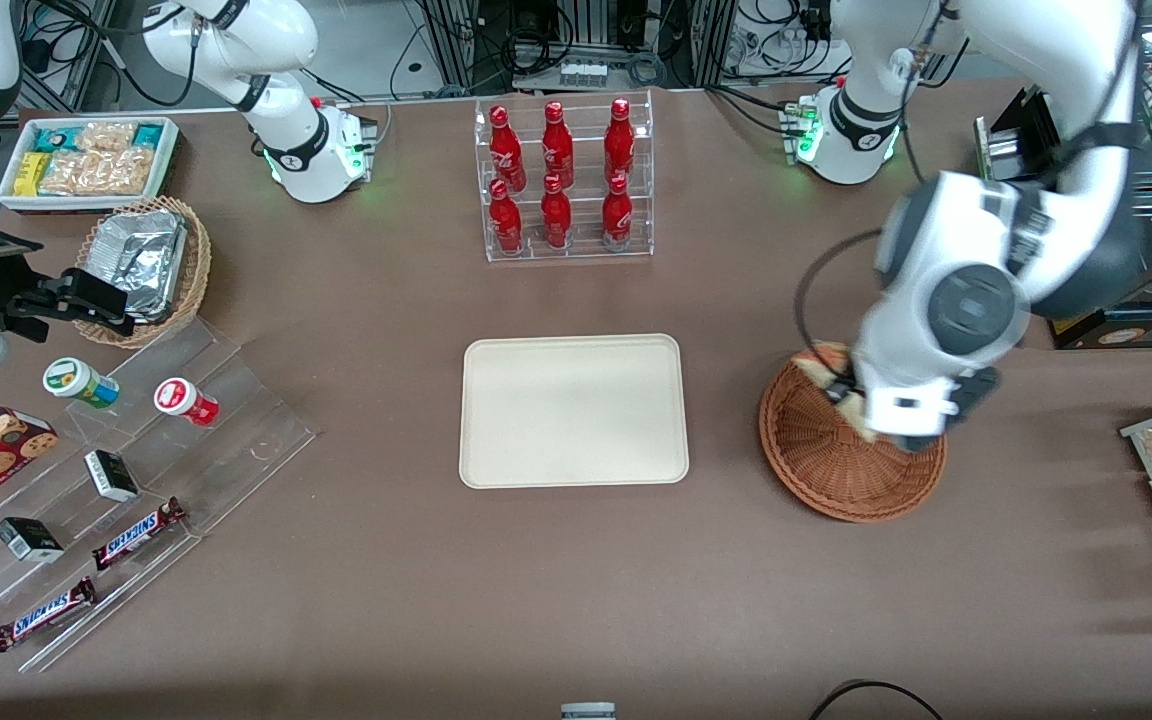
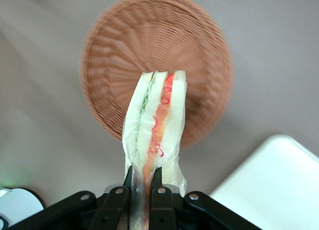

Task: Place sandwich from basket to tray
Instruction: 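Lift the sandwich and carry it over the cream tray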

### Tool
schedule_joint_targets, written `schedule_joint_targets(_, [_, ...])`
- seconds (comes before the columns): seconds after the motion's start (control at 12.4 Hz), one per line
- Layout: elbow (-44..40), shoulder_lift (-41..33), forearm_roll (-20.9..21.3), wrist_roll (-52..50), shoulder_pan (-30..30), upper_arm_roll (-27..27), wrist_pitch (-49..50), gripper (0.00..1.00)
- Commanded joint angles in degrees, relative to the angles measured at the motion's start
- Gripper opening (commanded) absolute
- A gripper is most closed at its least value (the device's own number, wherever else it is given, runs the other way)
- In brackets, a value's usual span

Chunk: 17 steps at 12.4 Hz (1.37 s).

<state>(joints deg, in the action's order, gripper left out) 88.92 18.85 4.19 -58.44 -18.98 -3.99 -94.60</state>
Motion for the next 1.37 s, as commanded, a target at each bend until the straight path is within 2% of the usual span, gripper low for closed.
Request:
schedule_joint_targets(0.0, [-3.66, 4.6, 0.9, 0.78, -6.48, 0.65, -2.41, 0.0])
schedule_joint_targets(0.24, [-4.36, 8.12, 0.64, 6.81, -12.9, 0.65, -7.79, 0.0])
schedule_joint_targets(0.4, [-4.72, 11.37, 0.73, 8.25, -17.21, 0.65, -8.66, 0.0])
schedule_joint_targets(0.57, [-6.64, 15.58, 0.55, 7.38, -20.02, 0.65, -13.57, 0.0])
schedule_joint_targets(0.89, [-9.03, 22.44, 0.55, 8.26, -22.05, 0.65, -21.3, 0.0])
schedule_joint_targets(1.29, [-9.2, 24.21, 0.9, 8.52, -22.06, 0.74, -23.44, 0.0])
